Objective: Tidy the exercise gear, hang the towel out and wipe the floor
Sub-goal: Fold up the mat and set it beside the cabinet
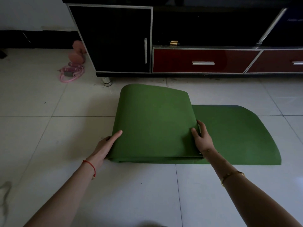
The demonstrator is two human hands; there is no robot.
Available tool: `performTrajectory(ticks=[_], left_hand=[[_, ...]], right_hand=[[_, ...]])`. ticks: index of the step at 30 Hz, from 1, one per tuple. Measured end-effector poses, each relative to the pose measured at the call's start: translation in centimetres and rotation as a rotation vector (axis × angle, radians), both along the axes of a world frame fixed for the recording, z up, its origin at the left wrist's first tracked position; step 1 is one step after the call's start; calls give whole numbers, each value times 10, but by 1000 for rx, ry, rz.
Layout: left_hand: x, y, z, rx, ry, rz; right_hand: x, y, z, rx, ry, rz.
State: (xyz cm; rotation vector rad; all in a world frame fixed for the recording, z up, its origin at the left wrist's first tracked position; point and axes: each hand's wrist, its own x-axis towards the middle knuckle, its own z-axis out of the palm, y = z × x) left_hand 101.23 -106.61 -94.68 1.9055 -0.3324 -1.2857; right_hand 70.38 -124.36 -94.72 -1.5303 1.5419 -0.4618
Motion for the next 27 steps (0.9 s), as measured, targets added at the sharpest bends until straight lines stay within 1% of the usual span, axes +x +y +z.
performTrajectory(ticks=[3,6,8,11,14,16,18,22,27], left_hand=[[6,4,-1,37,75,-39],[5,5,0,22,174,-79],[4,6,-3,29,172,-81],[4,8,-4,18,134,-64],[-1,9,-1,7,95,-41],[-2,9,0,-7,68,-24],[-1,8,5,-23,42,-3],[11,4,31,-67,-42,24],[39,8,85,-76,-245,23]], right_hand=[[7,-6,0,69,-95,-59],[5,-10,-12,125,-167,-94],[3,-7,-18,140,-188,-103],[8,7,-16,95,-129,-88],[11,16,-18,-26,73,2],[11,17,-22,-111,129,43],[11,17,-28,-144,139,48],[25,22,-36,-163,95,64],[68,35,-41,-117,20,90]])
